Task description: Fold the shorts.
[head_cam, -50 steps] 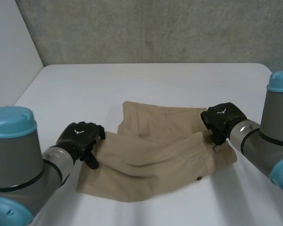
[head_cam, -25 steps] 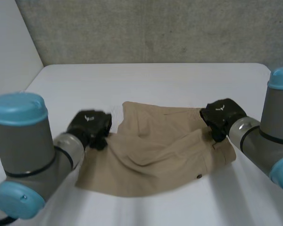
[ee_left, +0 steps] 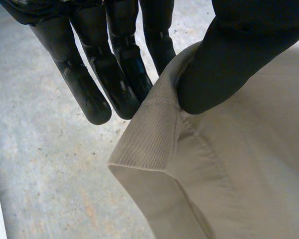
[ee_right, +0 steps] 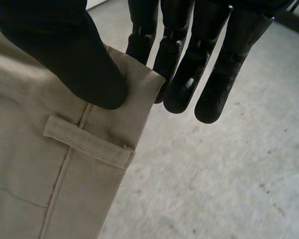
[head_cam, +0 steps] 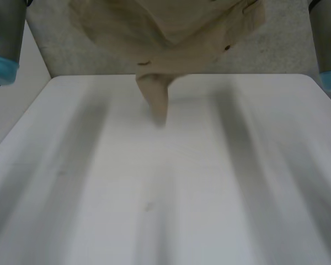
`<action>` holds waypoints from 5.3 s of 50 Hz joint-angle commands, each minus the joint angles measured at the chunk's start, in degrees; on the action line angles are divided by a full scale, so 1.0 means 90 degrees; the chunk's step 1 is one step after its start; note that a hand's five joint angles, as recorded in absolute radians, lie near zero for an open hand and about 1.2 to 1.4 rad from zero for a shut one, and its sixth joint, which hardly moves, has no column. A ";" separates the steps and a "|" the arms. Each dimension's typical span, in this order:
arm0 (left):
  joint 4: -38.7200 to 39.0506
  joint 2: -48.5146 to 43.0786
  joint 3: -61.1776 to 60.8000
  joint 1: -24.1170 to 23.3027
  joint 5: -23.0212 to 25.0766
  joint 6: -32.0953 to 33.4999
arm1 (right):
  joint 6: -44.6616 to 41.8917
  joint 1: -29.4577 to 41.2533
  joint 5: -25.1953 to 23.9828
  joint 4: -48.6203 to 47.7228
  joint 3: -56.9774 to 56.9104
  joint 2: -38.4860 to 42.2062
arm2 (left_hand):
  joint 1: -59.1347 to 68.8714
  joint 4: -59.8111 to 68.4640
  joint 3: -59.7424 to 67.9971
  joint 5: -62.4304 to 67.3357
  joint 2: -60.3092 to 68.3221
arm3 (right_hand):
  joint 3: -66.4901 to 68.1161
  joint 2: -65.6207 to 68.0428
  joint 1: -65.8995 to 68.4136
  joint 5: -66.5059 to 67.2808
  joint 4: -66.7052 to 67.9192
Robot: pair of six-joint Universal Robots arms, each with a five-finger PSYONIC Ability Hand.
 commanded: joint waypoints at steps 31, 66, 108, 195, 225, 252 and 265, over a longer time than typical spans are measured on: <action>-0.0865 0.1180 -0.6921 -0.0730 0.0003 0.0320 | -0.1706 -0.0275 -0.0428 0.3565 0.4735 -0.0203 | 0.1679 0.1282 0.1335 0.1612 0.1272 | 0.1388 0.1445 0.2710 0.1407 0.1304; -0.2244 0.2070 -0.5945 -0.1199 0.0003 0.1034 | -0.3269 -0.0783 -0.0779 0.4640 0.5526 -0.1023 | -0.4318 -0.4715 -0.4663 -0.4386 -0.4725 | 0.1388 0.1445 0.2710 0.1407 0.1304; -0.2174 -0.3059 -0.2212 -0.0027 0.0434 0.2889 | -0.2995 -0.0832 -0.0750 0.4093 0.5556 -0.0525 | 0.1679 0.1282 0.1335 0.1612 0.1272 | 0.1388 0.1445 0.2710 0.1407 0.1304; -0.1618 -0.1378 -0.4645 0.0686 0.0012 0.2772 | -0.2956 -0.0754 -0.0731 0.4044 0.5692 -0.0613 | 0.0793 0.0396 0.0449 0.0725 0.0386 | 0.1388 0.1445 0.2710 0.1407 0.1304; -0.2331 0.2186 -0.7067 -0.1335 -0.0134 -0.0324 | 0.0129 -0.0802 -0.0828 0.3146 0.4491 0.0070 | -0.3701 -0.4098 -0.4046 -0.3769 -0.4108 | 0.1388 0.1445 0.2710 0.1407 0.1304; -0.2332 0.1319 -0.7516 -0.2869 -0.2292 -0.1759 | 0.0618 -0.0832 -0.0809 0.2706 0.4754 0.0178 | -0.0826 -0.1223 -0.1171 -0.0894 -0.1233 | 0.1388 0.1445 0.2710 0.1407 0.1304; -0.2165 0.0966 -0.7419 -0.2605 -0.2244 -0.1496 | 0.0540 -0.0842 -0.0809 0.2706 0.4940 -0.0007 | 0.0242 -0.0155 -0.0103 0.0174 -0.0166 | 0.1388 0.1445 0.2710 0.1407 0.1304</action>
